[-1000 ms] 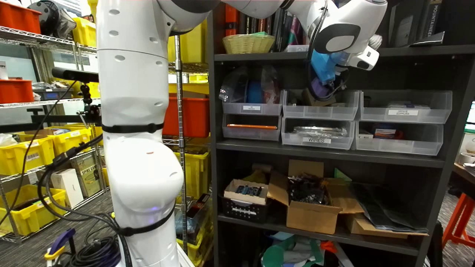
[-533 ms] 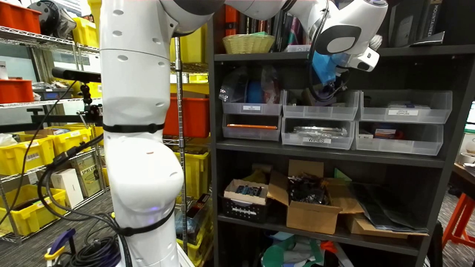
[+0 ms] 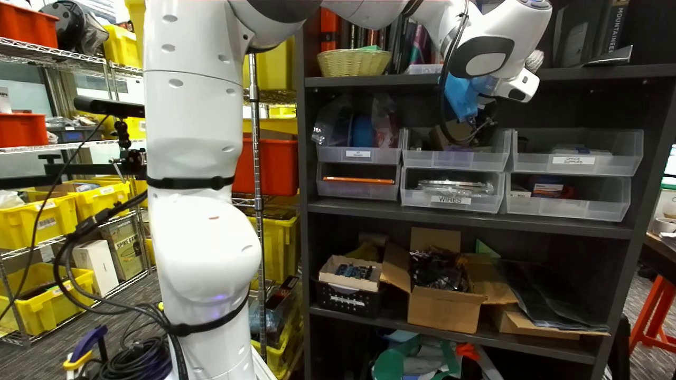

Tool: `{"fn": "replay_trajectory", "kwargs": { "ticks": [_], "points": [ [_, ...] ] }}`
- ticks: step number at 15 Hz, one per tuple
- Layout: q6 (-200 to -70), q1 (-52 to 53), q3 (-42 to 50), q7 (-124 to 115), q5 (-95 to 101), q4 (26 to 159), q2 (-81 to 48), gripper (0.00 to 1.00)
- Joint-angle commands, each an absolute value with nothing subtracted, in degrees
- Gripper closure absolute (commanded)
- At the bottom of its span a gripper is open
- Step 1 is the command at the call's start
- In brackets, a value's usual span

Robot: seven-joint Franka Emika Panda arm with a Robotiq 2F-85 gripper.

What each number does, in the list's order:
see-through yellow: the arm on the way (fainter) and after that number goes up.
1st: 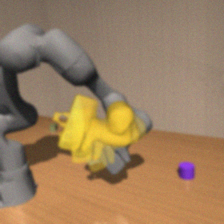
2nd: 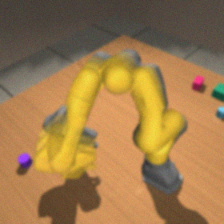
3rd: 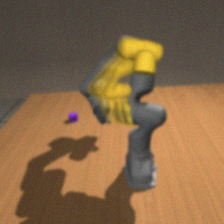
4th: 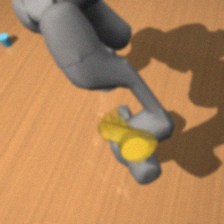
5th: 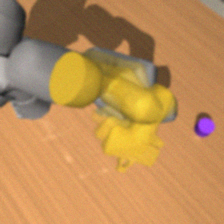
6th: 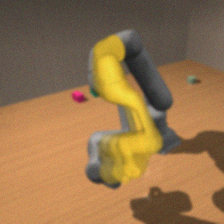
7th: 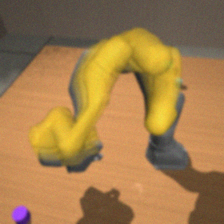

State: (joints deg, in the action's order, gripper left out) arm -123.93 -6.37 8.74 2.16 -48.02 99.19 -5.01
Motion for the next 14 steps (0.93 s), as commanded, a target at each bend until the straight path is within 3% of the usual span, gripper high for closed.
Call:
{"fn": "replay_trajectory", "kwargs": {
  "ticks": [1, 14],
  "points": [
    [-122.57, -7.53, 8.16, 2.34, -49.29, 99.63, -3.96, 0.00],
    [-122.69, -10.21, 11.19, 9.62, -51.13, 115.79, 9.30, 0.00]
  ]
}}
